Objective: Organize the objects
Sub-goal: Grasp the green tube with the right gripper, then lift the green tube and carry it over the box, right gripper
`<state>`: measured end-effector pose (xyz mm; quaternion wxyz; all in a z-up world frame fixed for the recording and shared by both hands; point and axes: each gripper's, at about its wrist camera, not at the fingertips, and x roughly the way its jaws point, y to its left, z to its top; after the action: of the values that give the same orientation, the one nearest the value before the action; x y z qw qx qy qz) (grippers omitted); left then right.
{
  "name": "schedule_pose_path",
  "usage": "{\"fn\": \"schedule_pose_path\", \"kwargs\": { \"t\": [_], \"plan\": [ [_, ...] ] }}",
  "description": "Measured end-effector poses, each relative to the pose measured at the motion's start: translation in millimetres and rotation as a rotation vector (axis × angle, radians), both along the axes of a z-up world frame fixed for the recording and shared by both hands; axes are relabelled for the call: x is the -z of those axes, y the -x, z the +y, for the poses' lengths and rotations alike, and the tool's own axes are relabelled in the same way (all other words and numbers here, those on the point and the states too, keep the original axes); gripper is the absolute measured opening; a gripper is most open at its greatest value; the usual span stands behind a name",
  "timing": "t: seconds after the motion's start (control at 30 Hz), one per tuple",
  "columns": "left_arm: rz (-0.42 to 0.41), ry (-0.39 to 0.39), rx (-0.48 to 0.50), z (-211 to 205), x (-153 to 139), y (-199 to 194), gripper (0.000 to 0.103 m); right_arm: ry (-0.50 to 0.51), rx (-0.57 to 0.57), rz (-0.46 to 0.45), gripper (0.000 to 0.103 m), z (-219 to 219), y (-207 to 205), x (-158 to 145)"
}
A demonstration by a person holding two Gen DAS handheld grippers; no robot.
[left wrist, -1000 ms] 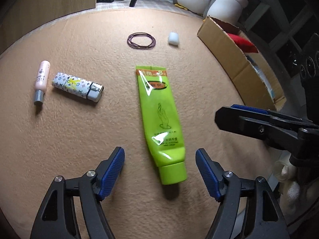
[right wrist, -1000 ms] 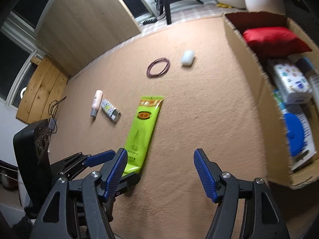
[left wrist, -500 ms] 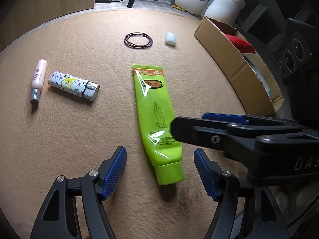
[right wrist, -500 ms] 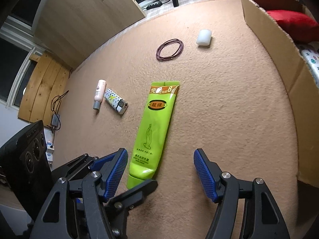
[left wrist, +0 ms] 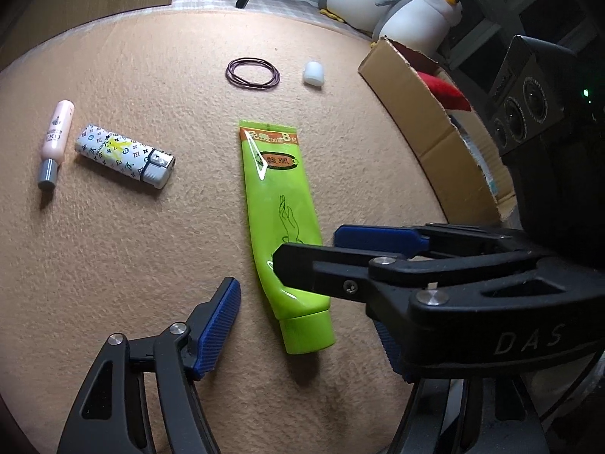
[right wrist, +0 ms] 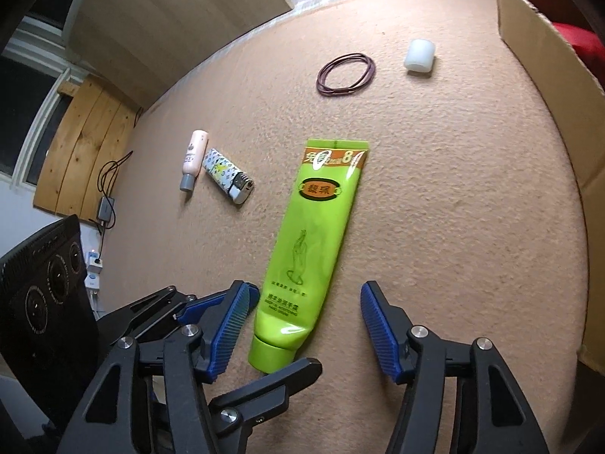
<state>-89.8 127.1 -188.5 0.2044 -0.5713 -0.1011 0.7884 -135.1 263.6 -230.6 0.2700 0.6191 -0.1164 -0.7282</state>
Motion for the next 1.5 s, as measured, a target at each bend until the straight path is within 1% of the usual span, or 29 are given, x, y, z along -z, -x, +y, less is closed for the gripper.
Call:
{"fn": "schedule_pose_path", "kwargs": {
  "t": [0.03, 0.1, 0.17, 0.23, 0.4, 0.47, 0.6, 0.7, 0.8, 0.87, 0.9, 1.0, 1.23, 1.37, 1.5],
  "plan": [
    [-0.002, -0.002, 0.002, 0, 0, 0, 0.067, 0.001, -0.006, -0.003, 0.052, -2, 1, 0],
    [-0.005, -0.006, 0.004, -1, -1, 0, 0.065, -0.004, -0.019, -0.005, 0.049, -5, 1, 1],
    [-0.016, -0.020, 0.006, -2, -1, 1, 0.058, -0.003, -0.031, -0.005, 0.047, -8, 0, 1],
    [-0.019, -0.023, 0.007, -2, 0, 3, 0.056, -0.001, -0.040, -0.011, 0.040, -9, 0, 1],
    [-0.023, -0.018, 0.003, -3, 0, 4, 0.054, -0.025, -0.058, 0.002, 0.038, -16, -3, 1],
    [-0.028, -0.019, -0.008, -3, 0, 5, 0.049, -0.029, -0.055, 0.009, 0.037, -17, -3, 0],
    [-0.041, -0.042, -0.010, -1, -1, 7, 0.045, -0.042, -0.062, 0.032, 0.037, -16, -5, -6],
    [-0.032, -0.041, 0.001, 4, -4, 7, 0.043, -0.019, -0.069, 0.029, 0.032, -16, -6, -9],
    [-0.026, -0.030, 0.005, 9, -5, 9, 0.043, -0.032, -0.072, 0.050, 0.031, -16, -6, -13],
    [-0.031, -0.033, 0.006, 9, -4, 10, 0.042, -0.040, -0.064, 0.052, 0.027, -13, -5, -12],
    [-0.032, -0.036, 0.007, 10, -4, 10, 0.042, -0.042, -0.060, 0.051, 0.024, -11, -4, -10],
    [-0.026, -0.037, 0.011, 12, -7, 10, 0.042, -0.016, -0.042, 0.036, 0.023, -4, -3, -10],
    [0.008, -0.053, 0.024, 23, -26, 16, 0.042, -0.007, -0.022, 0.078, 0.022, 6, -1, -27],
    [0.039, -0.064, 0.053, 38, -42, 23, 0.042, -0.003, 0.007, 0.108, 0.022, 20, 2, -43],
    [0.073, -0.078, 0.092, 66, -61, 32, 0.042, -0.001, 0.049, 0.142, 0.022, 45, 7, -61]
  ]
}}
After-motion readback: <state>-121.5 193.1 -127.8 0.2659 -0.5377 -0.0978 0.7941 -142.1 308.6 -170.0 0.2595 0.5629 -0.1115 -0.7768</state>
